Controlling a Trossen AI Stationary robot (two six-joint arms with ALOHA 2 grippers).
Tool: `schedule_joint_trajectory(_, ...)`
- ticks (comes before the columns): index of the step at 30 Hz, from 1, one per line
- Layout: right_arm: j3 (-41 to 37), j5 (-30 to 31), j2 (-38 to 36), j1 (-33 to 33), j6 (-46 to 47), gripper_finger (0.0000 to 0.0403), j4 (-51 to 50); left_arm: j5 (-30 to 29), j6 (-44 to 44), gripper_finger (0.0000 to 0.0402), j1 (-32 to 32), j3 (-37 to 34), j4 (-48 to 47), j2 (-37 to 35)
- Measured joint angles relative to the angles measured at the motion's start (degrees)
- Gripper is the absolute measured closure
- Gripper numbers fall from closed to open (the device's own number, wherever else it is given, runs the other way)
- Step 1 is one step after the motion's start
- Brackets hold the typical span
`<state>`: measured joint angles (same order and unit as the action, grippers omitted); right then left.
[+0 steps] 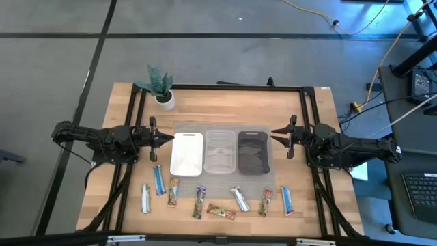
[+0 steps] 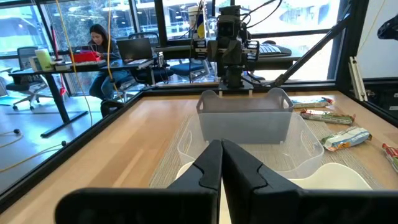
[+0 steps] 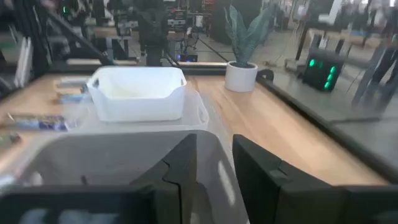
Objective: Pick and place Granola Bars by type
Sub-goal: Put the left purple granola bar into the white bin
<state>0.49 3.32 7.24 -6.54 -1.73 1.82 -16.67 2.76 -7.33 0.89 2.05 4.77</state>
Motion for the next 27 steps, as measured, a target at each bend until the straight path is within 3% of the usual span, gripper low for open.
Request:
schedule_joint_trajectory(7, 0.0, 0.0, 0.0, 0.0, 13.2, 0.0295, 0.4, 0.0, 0.0, 0.0398, 0.0, 0.0, 0.0, 0.0)
schedule_joint_trajectory(18, 0.0, 0.3, 0.0, 0.0, 35.9, 0.0295, 9.0, 0.0, 0.0, 0.0398, 0.0, 0.0, 0.0, 0.0)
schedule_joint_trajectory(22, 0.0, 4.3, 0.0, 0.0, 40.9, 0.0295, 10.0, -0.3, 0.0, 0.0398, 0.0, 0.0, 0.0, 0.0)
schedule_joint_trajectory(27, 0.0, 4.7, 0.0, 0.0, 43.3, 0.0295, 10.8, -0.8, 0.0, 0.0398, 0.0, 0.0, 0.1, 0.0)
